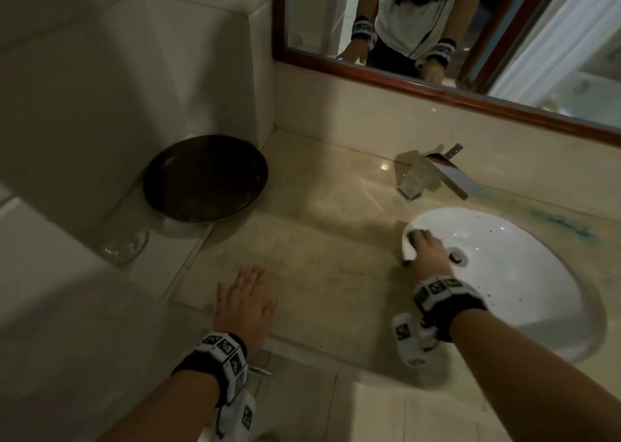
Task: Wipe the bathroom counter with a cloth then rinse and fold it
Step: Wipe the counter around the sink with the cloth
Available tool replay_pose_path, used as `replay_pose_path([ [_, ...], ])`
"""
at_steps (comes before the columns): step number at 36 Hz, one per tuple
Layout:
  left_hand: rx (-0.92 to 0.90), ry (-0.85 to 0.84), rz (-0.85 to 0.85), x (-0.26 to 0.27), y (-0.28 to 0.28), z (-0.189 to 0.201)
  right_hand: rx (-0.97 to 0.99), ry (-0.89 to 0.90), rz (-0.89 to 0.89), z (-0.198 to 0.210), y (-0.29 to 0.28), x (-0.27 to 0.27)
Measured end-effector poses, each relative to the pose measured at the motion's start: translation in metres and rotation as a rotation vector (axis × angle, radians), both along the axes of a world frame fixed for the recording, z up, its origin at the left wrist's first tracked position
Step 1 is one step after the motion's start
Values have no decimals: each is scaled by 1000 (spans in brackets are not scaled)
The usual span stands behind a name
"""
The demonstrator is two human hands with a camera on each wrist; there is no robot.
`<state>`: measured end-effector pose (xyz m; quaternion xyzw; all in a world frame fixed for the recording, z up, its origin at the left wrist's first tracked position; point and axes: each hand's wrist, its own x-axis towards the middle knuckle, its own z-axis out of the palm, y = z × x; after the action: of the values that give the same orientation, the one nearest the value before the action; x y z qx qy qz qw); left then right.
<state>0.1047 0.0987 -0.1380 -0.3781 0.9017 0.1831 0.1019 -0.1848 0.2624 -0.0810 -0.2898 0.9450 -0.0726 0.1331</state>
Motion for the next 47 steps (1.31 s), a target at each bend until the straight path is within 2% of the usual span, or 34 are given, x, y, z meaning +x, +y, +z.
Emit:
replay_pose_path([
  [2, 4, -3, 7, -1, 2, 1, -78, -16, 123, 1, -32, 27],
  [7, -17, 1, 4, -4, 3, 4, -35, -166, 426, -18, -94, 112],
  [11, -30, -38, -14, -2, -2, 8, 120, -207, 547, -46, -96, 147],
  [14, -33, -32, -10, 1, -3, 7, 103, -163, 566, -52, -78, 138],
  [21, -38, -28, -68, -4, 11, 1, 89, -90, 371, -54, -4, 80],
  [25, -8, 8, -131, -13, 23, 3, 231, -65, 321, -49, 32, 43],
  [28, -47, -25, -188, -18, 33, 3, 321, -49, 273, -36, 54, 15],
  [31, -47, -14, -183, -22, 41, 9, 433, -87, 148, -20, 80, -13],
  [34, -46, -18, -214, -32, 47, 12, 384, -78, 4, -6, 100, -32],
  [37, -53, -23, -229, -44, 60, 14, 156, -111, -54, 5, 104, -28],
  [39, -54, -39, -233, -52, 69, 13, -14, -78, 15, 6, 97, -14],
  [42, -35, -56, -230, -62, 80, 14, -111, -26, 239, -2, 84, 26],
  [44, 1, -37, -188, -66, 86, 16, -95, -59, 330, -11, 76, 58],
  [47, 13, -22, -124, -64, 88, 17, 33, -157, 540, -31, 67, 104],
])
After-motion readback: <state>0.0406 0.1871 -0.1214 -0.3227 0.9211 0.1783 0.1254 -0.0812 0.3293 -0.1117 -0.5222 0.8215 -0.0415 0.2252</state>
